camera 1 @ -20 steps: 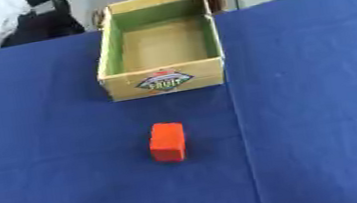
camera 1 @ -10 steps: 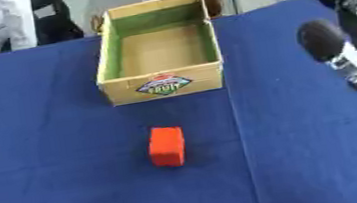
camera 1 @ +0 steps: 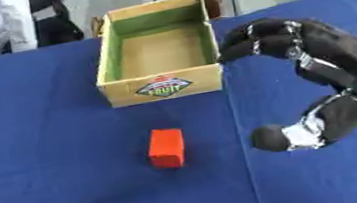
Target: Pick up objects on the table and place them in the box.
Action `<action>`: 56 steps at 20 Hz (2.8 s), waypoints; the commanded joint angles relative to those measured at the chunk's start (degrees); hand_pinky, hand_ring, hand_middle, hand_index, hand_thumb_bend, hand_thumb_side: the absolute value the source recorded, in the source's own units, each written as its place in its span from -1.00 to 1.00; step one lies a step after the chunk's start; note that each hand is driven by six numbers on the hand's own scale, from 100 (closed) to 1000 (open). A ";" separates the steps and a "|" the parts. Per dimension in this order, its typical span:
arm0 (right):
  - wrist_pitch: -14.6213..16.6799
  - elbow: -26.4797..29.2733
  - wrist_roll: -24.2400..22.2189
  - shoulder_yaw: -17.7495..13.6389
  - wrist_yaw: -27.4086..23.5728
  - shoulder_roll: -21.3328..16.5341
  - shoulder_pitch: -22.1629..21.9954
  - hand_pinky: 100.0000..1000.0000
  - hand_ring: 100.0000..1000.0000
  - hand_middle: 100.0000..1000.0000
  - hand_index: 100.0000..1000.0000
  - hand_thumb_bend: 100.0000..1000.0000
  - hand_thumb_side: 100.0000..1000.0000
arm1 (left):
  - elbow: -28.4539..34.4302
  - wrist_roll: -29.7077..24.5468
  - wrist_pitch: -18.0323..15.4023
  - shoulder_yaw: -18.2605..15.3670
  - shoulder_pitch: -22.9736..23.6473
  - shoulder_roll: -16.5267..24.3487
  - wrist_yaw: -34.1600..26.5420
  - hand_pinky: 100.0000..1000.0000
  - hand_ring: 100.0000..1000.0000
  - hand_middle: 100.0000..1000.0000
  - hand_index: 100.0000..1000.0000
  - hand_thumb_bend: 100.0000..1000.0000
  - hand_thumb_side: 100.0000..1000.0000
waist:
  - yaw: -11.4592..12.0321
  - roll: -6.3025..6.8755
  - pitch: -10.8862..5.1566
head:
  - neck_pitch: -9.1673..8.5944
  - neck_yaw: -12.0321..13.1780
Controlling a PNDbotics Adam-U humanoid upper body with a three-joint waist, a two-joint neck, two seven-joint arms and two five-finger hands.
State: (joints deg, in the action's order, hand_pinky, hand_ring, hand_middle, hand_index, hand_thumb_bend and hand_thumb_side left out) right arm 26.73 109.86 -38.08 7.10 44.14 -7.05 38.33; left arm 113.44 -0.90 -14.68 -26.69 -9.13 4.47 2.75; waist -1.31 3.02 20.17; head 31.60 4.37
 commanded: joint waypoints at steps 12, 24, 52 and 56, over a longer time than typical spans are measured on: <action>1.29 -0.33 -2.88 0.08 2.47 -0.65 1.62 0.57 0.66 0.48 0.57 0.23 1.00 | 1.15 -0.14 0.03 -0.20 -0.34 0.70 -0.15 -0.21 0.08 0.27 0.86 0.01 0.98 | 0.03 -0.28 -1.30 | -1.00 0.04; -7.41 -3.68 -3.28 4.09 11.38 -1.22 5.11 0.35 0.46 0.30 0.46 0.36 1.00 | 1.15 0.13 0.28 -0.11 -0.40 0.97 -0.30 -0.21 0.08 0.27 0.85 0.00 0.97 | 0.32 -0.51 -1.63 | -1.28 -0.10; -5.12 -1.92 -13.67 6.33 32.95 7.78 3.86 -0.55 -0.09 0.23 0.49 0.51 1.00 | 1.15 -0.33 0.34 0.16 -0.55 0.99 -0.45 -0.21 0.07 0.27 0.85 0.00 0.96 | 1.12 -0.78 -1.42 | -1.87 -0.87; -6.36 -4.07 -11.26 7.76 36.05 9.18 4.27 -0.56 -0.07 0.24 0.51 0.49 1.00 | 1.15 -0.49 0.45 0.21 -0.58 0.91 -0.46 -0.21 0.07 0.26 0.85 0.00 0.96 | 1.32 -0.89 -1.35 | -2.04 -0.93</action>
State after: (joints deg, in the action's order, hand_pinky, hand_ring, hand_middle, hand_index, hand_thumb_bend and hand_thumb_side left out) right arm 18.30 105.86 -47.73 14.41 78.99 1.41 41.78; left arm 113.44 -1.21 -14.28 -26.64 -9.17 4.48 2.56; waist -0.09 2.05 19.82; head 30.19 3.57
